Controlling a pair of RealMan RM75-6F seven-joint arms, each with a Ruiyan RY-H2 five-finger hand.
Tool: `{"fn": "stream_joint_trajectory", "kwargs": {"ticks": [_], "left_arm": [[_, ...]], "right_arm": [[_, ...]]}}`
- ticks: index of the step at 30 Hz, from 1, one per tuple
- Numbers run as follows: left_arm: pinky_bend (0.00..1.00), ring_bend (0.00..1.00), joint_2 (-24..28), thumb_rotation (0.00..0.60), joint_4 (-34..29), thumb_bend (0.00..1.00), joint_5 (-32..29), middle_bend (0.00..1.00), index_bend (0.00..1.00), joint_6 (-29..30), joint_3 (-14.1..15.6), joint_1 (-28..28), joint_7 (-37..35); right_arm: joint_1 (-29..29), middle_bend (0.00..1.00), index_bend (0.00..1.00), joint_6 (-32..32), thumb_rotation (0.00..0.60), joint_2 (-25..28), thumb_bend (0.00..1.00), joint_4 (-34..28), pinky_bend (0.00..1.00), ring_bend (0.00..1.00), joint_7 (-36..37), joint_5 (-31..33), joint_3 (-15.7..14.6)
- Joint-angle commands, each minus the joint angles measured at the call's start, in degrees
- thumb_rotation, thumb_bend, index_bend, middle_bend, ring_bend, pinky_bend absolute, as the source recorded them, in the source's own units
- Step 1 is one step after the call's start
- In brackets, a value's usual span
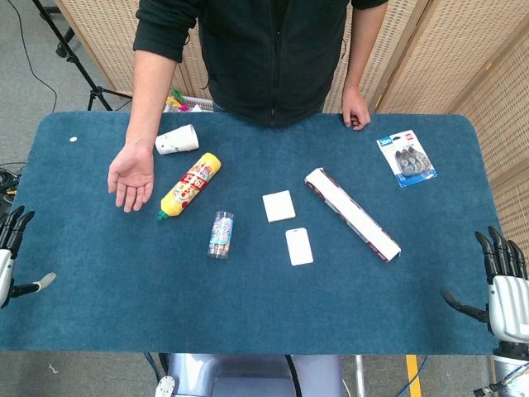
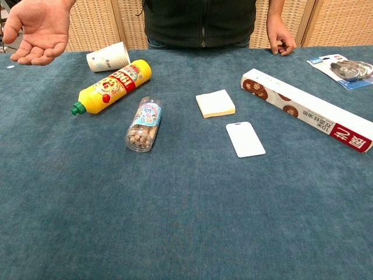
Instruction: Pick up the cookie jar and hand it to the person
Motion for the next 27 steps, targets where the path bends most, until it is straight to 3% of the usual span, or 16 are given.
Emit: {"fn": "stream_joint_trajectory", "kwargs": {"ticks": [1,8,14,17,20,24,27], "left_arm": [[0.00,0.00,-0.09,0.600,0.04,0.00,0.07,0.00,0.00,0.15,-0.03,0.09,0.25],[0.00,0.00,-0.41,0.600,-0.02,0.00,0.37,0.00,0.00,0.15,0.09,0.18,1.14],[0.00,0.00,-3.63,0.600,5.01,0.00,10.94,0.00,0.00,1.20,1.55,-2.98,2.98],[0.00,0.00,-5.49,0.600,9.50,0.00,17.58,0.00,0.00,0.31,2.00,-6.59,4.63],[0.00,0.00,-9.47,0.600,17.26,0.00,28.69,0.00,0.00,-0.94,1.63,-14.05,8.98],[0.00,0.00,-13.99,0.600,24.31,0.00,35.99,0.00,0.00,-3.40,1.02,-21.48,14.23],[0.00,0.00,-16.64,0.600,28.08,0.00,38.21,0.00,0.00,-5.70,1.10,-25.53,14.89]], "right_arm": [[-0.04,0.00,0.00,0.55,0.600,-0.40,0.00,0.55,0.00,0.00,-1.52,-0.10,0.17],[-0.29,0.00,0.00,2.08,0.600,-1.22,0.00,1.14,0.00,0.00,-4.88,-0.74,0.38],[-0.59,0.00,0.00,4.95,0.600,-2.88,0.00,2.60,0.00,0.00,-10.20,-1.51,1.31],[-0.53,0.00,0.00,4.79,0.600,-3.23,0.00,2.34,0.00,0.00,-10.61,-1.56,1.20],[-0.44,0.00,0.00,4.13,0.600,-3.10,0.00,2.09,0.00,0.00,-10.42,-0.94,1.23],[-0.41,0.00,0.00,3.93,0.600,-3.04,0.00,1.94,0.00,0.00,-10.08,-0.14,1.64],[-0.32,0.00,0.00,3.57,0.600,-2.95,0.00,1.85,0.00,0.00,-9.87,0.32,1.79]]}}
